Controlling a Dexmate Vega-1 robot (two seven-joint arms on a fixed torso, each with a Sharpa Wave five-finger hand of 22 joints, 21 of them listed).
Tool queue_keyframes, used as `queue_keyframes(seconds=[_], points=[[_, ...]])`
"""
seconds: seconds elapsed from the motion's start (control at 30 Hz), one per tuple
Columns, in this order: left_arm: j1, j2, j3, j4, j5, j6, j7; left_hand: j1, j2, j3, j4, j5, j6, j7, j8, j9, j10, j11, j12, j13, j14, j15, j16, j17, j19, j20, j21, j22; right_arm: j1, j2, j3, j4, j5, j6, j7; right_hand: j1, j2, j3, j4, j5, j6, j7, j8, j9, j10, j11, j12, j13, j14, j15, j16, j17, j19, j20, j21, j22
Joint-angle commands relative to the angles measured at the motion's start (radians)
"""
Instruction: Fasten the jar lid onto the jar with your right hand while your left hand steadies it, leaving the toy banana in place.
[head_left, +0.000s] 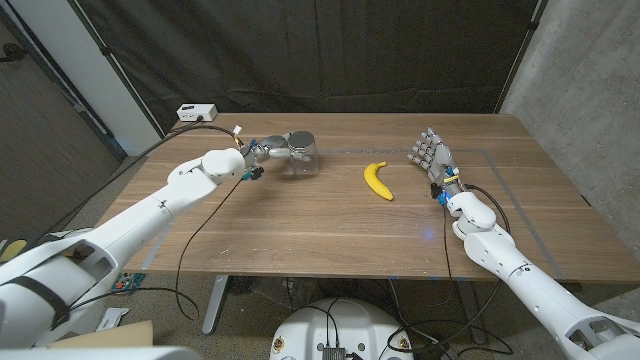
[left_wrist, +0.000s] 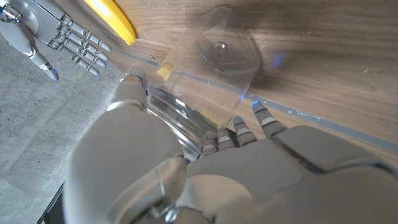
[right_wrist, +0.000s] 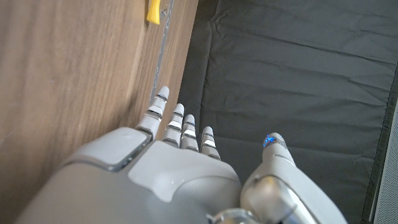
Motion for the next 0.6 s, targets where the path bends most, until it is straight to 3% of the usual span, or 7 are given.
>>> queue_keyframes(seconds=[0.03, 0.07, 0.2, 0.3, 0.4, 0.6], points=[[-0.012, -0.045, 0.013, 0.089, -0.007, -0.065, -0.003, 0.03, 0.012, -0.019, 0.006, 0.001, 0.07, -0.055, 0.025, 0.001, 0.052, -0.008, 0.017, -0.005, 0.036, -0.034, 0.003, 0.0, 0.018, -0.003, -0.009, 0.002, 0.007, 0.005, -0.005, -0.011, -0.013, -0.011, -0.021, -0.013, 0.001, 0.0, 0.009, 0.008, 0.003, -0.006, 0.005, 0.002, 0.006, -0.001, 0.003, 0.002, 0.011, 0.003, 0.005, 0.002, 0.006, 0.002, -0.001, 0.002], [-0.011, -0.05, 0.012, 0.095, -0.008, -0.073, 0.004, 0.041, 0.024, -0.025, 0.01, -0.004, 0.107, -0.072, 0.032, 0.0, 0.083, -0.02, 0.023, -0.009, 0.053, -0.046, 0.004, 0.0, 0.028, -0.009, -0.012, 0.003, 0.008, 0.007, -0.006, -0.009, -0.012, -0.012, -0.02, -0.014, 0.001, -0.001, 0.01, 0.008, 0.003, -0.006, 0.005, 0.002, 0.006, -0.001, 0.003, 0.002, 0.011, 0.002, 0.005, 0.002, 0.007, 0.002, -0.001, 0.002], [-0.018, -0.059, 0.016, 0.116, -0.007, -0.085, 0.003, 0.075, 0.046, -0.038, 0.015, -0.027, 0.209, -0.074, 0.049, -0.003, 0.165, -0.035, 0.039, -0.017, 0.125, -0.087, 0.012, 0.0, 0.063, -0.021, -0.016, 0.005, 0.007, 0.012, -0.007, -0.007, -0.014, -0.009, -0.027, -0.018, 0.001, -0.002, 0.012, 0.008, 0.003, -0.006, 0.005, 0.002, 0.006, -0.001, 0.003, 0.002, 0.012, 0.002, 0.005, 0.003, 0.007, 0.002, -0.002, 0.001], [-0.027, -0.066, 0.027, 0.132, 0.0, -0.083, -0.008, 0.085, 0.05, -0.044, 0.016, -0.037, 0.224, -0.056, 0.046, -0.004, 0.192, -0.048, 0.042, -0.019, 0.158, -0.1, 0.017, 0.0, 0.084, -0.026, -0.014, 0.006, 0.006, 0.015, -0.007, -0.007, -0.016, -0.007, -0.032, -0.021, 0.002, -0.003, 0.014, 0.008, 0.003, -0.007, 0.006, 0.002, 0.007, 0.0, 0.003, 0.002, 0.012, 0.001, 0.005, 0.003, 0.008, 0.002, -0.002, 0.001], [-0.032, -0.084, 0.032, 0.167, -0.007, -0.099, -0.011, 0.102, 0.058, -0.047, 0.014, -0.049, 0.234, -0.041, 0.041, -0.004, 0.221, -0.041, 0.045, -0.022, 0.201, -0.117, 0.024, 0.001, 0.102, -0.031, -0.013, 0.008, 0.006, 0.017, -0.007, -0.008, -0.018, -0.006, -0.037, -0.023, 0.003, -0.004, 0.015, 0.008, 0.004, -0.007, 0.006, 0.002, 0.007, 0.0, 0.003, 0.002, 0.012, 0.002, 0.005, 0.003, 0.008, 0.002, -0.002, 0.001], [-0.043, -0.123, 0.043, 0.24, -0.011, -0.132, -0.003, 0.15, 0.09, -0.046, 0.012, -0.087, 0.317, -0.043, 0.053, -0.004, 0.322, -0.048, 0.063, -0.025, 0.299, -0.148, 0.037, 0.003, 0.158, -0.049, 0.001, 0.014, 0.009, 0.018, -0.011, -0.011, -0.026, -0.01, -0.048, -0.027, 0.004, -0.005, 0.018, 0.009, 0.004, -0.007, 0.006, 0.002, 0.01, 0.001, 0.004, 0.002, 0.014, 0.003, 0.005, 0.003, 0.01, -0.001, -0.002, 0.001]])
